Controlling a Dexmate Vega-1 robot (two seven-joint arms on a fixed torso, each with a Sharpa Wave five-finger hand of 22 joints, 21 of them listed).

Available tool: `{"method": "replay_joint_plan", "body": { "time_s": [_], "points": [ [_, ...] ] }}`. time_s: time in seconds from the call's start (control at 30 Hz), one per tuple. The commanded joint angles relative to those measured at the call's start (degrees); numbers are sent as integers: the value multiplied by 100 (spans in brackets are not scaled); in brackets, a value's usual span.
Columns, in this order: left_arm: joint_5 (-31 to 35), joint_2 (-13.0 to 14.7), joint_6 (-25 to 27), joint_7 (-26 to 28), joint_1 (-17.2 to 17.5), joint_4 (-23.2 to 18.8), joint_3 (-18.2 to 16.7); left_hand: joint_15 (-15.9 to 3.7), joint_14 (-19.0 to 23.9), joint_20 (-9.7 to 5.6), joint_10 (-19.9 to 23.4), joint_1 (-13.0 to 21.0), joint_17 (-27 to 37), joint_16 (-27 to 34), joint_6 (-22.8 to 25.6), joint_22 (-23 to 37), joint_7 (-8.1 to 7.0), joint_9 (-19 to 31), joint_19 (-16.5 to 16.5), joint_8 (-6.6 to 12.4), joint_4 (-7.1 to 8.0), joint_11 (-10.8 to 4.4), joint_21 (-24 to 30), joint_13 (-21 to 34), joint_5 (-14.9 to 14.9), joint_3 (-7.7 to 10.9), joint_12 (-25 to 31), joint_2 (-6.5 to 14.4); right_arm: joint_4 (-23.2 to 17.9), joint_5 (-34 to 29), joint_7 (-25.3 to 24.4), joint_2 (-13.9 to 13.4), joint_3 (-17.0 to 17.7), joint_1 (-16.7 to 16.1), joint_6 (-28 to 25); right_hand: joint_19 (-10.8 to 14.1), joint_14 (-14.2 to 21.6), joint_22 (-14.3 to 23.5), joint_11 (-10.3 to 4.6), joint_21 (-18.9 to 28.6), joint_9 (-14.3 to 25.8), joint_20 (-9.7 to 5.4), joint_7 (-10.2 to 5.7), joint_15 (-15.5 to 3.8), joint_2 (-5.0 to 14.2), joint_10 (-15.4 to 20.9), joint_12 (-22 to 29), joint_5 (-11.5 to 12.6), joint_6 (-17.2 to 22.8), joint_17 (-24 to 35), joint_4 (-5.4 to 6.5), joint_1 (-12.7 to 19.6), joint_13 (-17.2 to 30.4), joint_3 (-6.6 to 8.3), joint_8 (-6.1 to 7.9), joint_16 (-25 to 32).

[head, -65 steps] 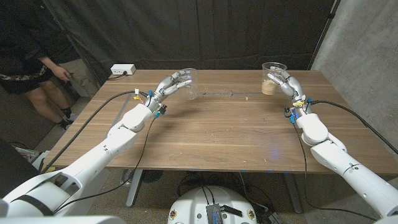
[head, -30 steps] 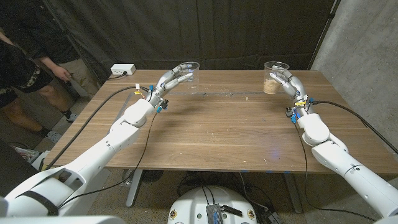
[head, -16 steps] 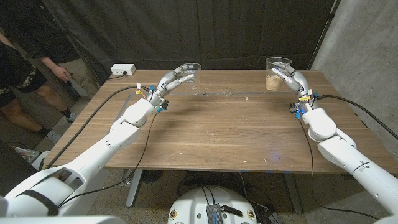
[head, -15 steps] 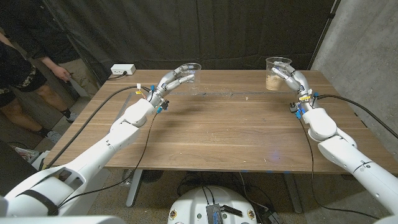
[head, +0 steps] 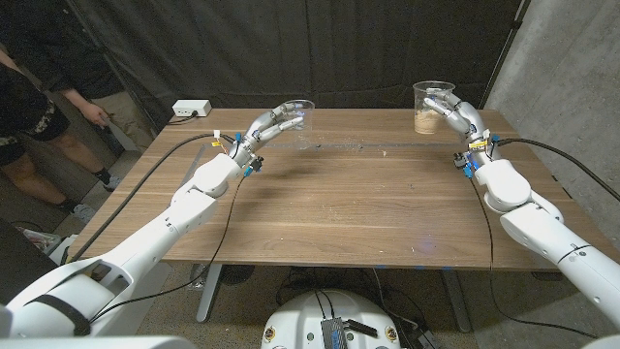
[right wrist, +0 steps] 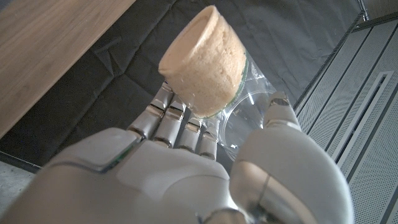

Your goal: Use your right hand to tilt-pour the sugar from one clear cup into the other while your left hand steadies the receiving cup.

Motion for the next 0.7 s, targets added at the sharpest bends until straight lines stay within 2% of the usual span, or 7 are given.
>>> {"method": "replay_joint_plan", "body": {
  "time_s": [0.03,0.13,0.17,0.53,0.57,0.67,0.7],
  "points": [
    [-5,5,-13,-62,-33,51,10,-713,29,-218,30,32,27,-22,48,-4,0,34,-25,5,-24,-14,57,20,-10,-40,38,21,-5,-39,78,-19,20,124,112,40,14,14,-25,18,22,-697,12,-1001,0,45,0,-23,60,9,-38,98,19,33,14,22],
    [-10,6,-4,-82,-47,67,11,-711,35,-218,22,35,32,-24,47,-5,2,35,-30,1,-22,-17,59,15,-14,-46,36,26,-37,-59,62,-24,29,147,96,36,11,15,17,19,25,-694,8,-1000,5,42,-5,-27,53,10,-37,107,22,36,8,19],
    [-18,3,-5,-95,-52,75,12,-714,38,-214,20,36,34,-24,55,-5,-5,36,-31,3,-22,-18,60,16,-16,-47,37,28,-50,-68,60,-30,33,152,93,33,11,16,-25,19,26,-691,10,-999,6,49,-6,-30,54,10,-36,110,24,37,6,18],
    [-53,-16,-32,-216,-105,178,31,-710,53,-219,19,43,51,-31,47,-6,3,41,-35,-12,-14,-3,70,8,-30,-66,46,43,-189,-145,102,-140,84,268,20,33,21,17,24,25,35,-684,21,-997,11,51,-25,-44,71,12,-23,115,25,35,1,16],
    [-53,-20,-42,-224,-110,192,32,-707,53,-217,26,44,52,-33,48,-6,6,41,-30,-13,-14,-11,73,8,-31,-67,50,44,-223,-141,87,-143,97,274,-14,33,23,17,-16,26,36,-684,23,-997,10,56,-27,-45,69,12,-22,115,23,34,-1,16],
    [-54,-32,-59,-246,-125,221,37,-710,50,-218,33,48,57,-38,68,-7,5,43,-33,-8,-13,-1,75,6,-35,-72,56,48,-292,-140,157,-216,119,317,-53,34,28,18,19,28,38,-686,22,-999,13,63,-28,-47,68,13,-19,116,26,34,-4,17],
    [-56,-34,-61,-251,-127,225,37,-710,57,-216,38,50,59,-36,79,-7,4,44,-36,-4,-13,-2,75,5,-37,-74,58,49,-345,-131,141,-227,135,320,-108,35,33,18,-14,29,39,-684,23,-998,14,58,-32,-48,69,14,-16,114,28,34,-6,18]
  ]
}}
